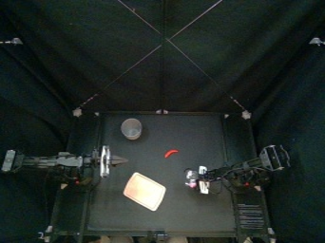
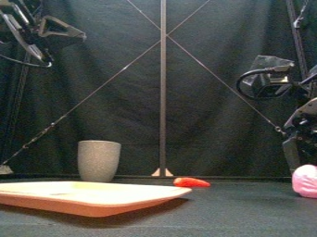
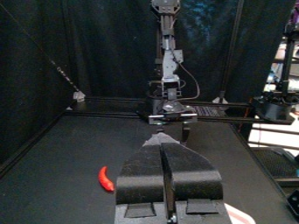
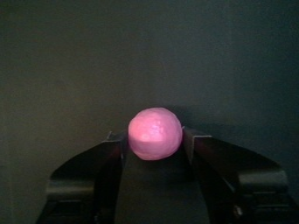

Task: Pick the pink ball then place it in the grey bowl
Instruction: Place pink ball in the grey bowl

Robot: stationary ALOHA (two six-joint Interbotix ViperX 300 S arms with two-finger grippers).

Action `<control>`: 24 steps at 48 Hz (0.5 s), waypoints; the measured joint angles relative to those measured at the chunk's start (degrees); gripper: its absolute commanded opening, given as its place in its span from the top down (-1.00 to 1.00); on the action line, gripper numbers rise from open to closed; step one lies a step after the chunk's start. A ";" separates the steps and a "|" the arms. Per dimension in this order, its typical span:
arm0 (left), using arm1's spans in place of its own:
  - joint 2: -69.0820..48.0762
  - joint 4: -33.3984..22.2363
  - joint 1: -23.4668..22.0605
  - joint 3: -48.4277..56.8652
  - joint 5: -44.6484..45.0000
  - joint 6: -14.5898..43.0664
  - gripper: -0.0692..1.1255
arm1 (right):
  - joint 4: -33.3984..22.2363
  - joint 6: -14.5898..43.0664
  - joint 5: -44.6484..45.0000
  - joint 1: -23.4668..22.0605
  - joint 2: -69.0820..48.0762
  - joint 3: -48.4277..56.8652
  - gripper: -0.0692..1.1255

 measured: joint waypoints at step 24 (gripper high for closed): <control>-0.09 -0.44 0.44 0.35 -1.32 0.00 0.69 | -16.79 -0.09 -15.21 -16.44 6.50 -21.71 -0.30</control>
